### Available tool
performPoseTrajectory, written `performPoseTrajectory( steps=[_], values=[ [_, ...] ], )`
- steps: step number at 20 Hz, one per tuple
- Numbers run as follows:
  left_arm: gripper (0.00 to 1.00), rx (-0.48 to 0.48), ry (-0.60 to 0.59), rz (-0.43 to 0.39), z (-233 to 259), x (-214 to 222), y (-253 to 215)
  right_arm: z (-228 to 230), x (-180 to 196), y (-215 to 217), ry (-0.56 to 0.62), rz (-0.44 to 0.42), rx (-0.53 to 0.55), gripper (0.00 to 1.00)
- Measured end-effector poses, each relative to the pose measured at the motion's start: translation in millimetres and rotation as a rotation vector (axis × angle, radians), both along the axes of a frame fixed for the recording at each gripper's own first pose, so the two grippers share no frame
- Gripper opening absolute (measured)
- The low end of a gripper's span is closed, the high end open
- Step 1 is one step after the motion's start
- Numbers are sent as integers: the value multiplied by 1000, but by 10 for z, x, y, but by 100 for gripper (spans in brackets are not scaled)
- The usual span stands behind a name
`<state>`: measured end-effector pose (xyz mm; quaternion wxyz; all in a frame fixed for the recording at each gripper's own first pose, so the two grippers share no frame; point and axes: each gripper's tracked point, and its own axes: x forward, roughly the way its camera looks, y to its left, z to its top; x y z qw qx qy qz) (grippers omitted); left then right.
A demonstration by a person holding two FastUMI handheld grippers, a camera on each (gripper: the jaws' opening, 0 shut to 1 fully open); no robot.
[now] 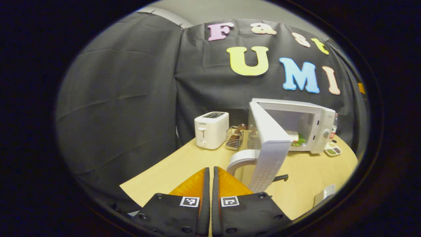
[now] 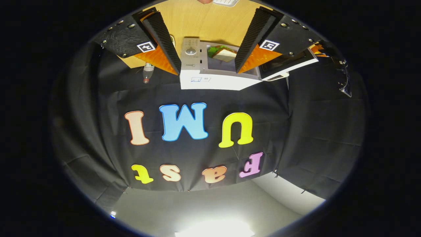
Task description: Open the microwave oven with the left hand, put the food in, and close the microwave oven.
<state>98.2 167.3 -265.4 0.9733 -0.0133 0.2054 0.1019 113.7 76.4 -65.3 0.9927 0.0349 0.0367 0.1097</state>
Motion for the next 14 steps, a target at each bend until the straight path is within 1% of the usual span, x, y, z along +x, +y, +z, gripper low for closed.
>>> performPoseTrajectory(
  steps=[1,4,9,12,14],
  values=[
    [10,0,-5,-11,19,3,-93,9,-43,-59,0,-1,3,99],
    [8,-17,-11,-52,67,12,-420,25,-169,-243,-3,-8,-4,99],
    [10,-13,-32,-129,127,87,-923,20,-386,-497,5,-10,-20,99],
    [10,-20,-24,-166,97,157,-1146,20,-428,-608,7,-19,-53,99],
    [10,-31,-24,-197,91,249,-1294,42,-387,-635,-2,-33,-54,99]
  ],
)
